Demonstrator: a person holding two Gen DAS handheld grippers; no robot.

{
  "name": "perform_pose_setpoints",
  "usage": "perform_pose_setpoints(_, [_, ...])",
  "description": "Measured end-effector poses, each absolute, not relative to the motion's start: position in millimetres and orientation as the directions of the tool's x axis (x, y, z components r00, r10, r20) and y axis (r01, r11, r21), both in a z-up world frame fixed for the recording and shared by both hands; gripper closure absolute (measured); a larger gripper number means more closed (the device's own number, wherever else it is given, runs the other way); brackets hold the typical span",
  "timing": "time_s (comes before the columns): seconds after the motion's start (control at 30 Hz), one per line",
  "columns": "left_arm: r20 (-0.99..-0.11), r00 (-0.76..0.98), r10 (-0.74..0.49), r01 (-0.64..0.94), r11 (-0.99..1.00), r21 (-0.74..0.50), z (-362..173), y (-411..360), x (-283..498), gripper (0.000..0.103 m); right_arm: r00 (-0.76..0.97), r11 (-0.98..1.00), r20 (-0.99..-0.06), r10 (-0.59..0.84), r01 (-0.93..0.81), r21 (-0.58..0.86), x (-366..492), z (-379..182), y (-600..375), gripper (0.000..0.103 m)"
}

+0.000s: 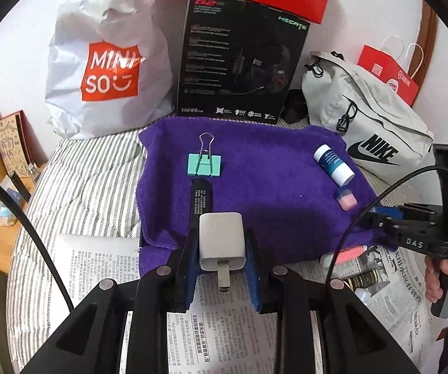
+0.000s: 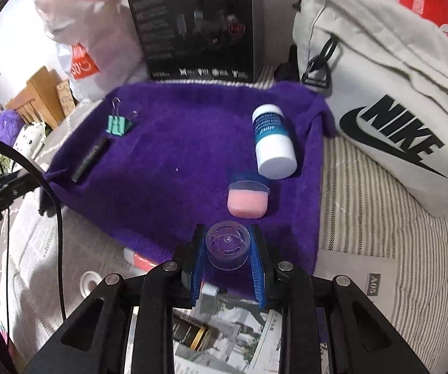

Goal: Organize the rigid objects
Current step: 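Carry the clear cap onto the towel with the right tool while the left tool holds the plug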

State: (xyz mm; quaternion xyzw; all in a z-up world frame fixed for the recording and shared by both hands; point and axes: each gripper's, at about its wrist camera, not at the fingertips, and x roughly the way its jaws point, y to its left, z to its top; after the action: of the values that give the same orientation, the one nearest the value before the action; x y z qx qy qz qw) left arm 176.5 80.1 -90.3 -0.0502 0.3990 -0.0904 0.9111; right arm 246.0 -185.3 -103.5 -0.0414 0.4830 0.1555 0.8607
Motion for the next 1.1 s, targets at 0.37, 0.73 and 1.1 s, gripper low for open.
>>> perform_pose_setpoints(0.37, [-0.705,0.675,-0.215,0.109,0.975,-0.193,-93.7,92.9,185.8,0.078,0.413,0.957,-0.886,0.209,-0.274,0.098,269.8,-123.7,-182.1,0.076])
perform_pose_setpoints(0.73, [-0.730,0.642,-0.232,0.132,0.972,-0.193,-104.1,90.0,199.4,0.078,0.379,0.953,-0.907,0.186,-0.292,0.074,271.9,-122.9,-177.6,0.068])
perform_pose_setpoints(1.1, [-0.754,0.608,-0.249,0.137,0.968,-0.209,-110.9,83.6,213.9,0.078,0.409,0.955,-0.893,0.190,-0.289,0.071,258.1,-106.8,-189.6,0.058])
